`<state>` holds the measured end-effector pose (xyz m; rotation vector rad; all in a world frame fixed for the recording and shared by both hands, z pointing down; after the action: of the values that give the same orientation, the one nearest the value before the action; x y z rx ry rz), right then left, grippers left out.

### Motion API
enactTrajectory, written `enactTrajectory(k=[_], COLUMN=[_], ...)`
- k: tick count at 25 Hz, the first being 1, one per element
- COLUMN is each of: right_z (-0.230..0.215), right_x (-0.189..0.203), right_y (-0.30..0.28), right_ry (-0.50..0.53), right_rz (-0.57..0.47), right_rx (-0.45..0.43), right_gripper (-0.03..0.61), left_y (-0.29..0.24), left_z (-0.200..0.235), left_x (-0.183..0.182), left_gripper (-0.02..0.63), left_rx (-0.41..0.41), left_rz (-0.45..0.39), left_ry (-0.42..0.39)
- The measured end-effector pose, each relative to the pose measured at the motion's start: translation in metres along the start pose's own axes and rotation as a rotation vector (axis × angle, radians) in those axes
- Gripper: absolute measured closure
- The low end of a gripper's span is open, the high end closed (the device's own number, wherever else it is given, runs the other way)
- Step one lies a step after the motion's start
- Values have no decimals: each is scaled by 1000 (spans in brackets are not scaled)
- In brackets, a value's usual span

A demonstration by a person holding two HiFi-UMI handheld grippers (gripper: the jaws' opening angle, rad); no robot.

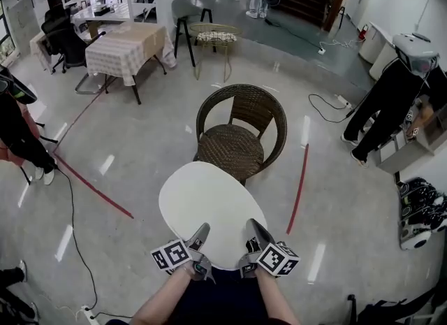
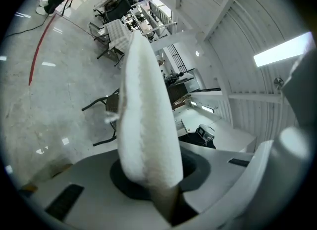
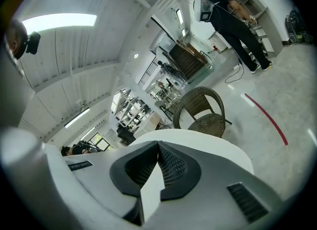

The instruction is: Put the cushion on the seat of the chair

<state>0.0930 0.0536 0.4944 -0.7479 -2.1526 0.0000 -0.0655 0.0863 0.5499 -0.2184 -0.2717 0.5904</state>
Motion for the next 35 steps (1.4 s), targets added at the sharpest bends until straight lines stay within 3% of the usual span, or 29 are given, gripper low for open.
enactTrajectory(k=[16, 30, 35], right_z=[-71, -85, -90], right_x=[-73, -93, -92], right_y=[-88, -102, -106], right_ry=[-28, -78, -111], right_rz=[37, 24, 23], right_rx=[-42, -46, -25], right_gripper=[561, 561, 561], left_y=[-121, -142, -148], left_z=[-7, -14, -12], left_x=[-26, -52, -64], left_gripper=[534, 534, 534], left_rx=[-34, -60, -70], left_rz=[-16, -70, -91], left_ry=[9, 10, 63])
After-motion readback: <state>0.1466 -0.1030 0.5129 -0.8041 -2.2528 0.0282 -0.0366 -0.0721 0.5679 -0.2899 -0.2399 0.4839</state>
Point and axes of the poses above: the fingertips, and each gripper's own axes: y backward along the fingers, z to its left, x out of its underside, the point moved 1 cm from there along y, backward along the fingers, and after that the axes turned 7 degrees about y, right-handed, at the moved point
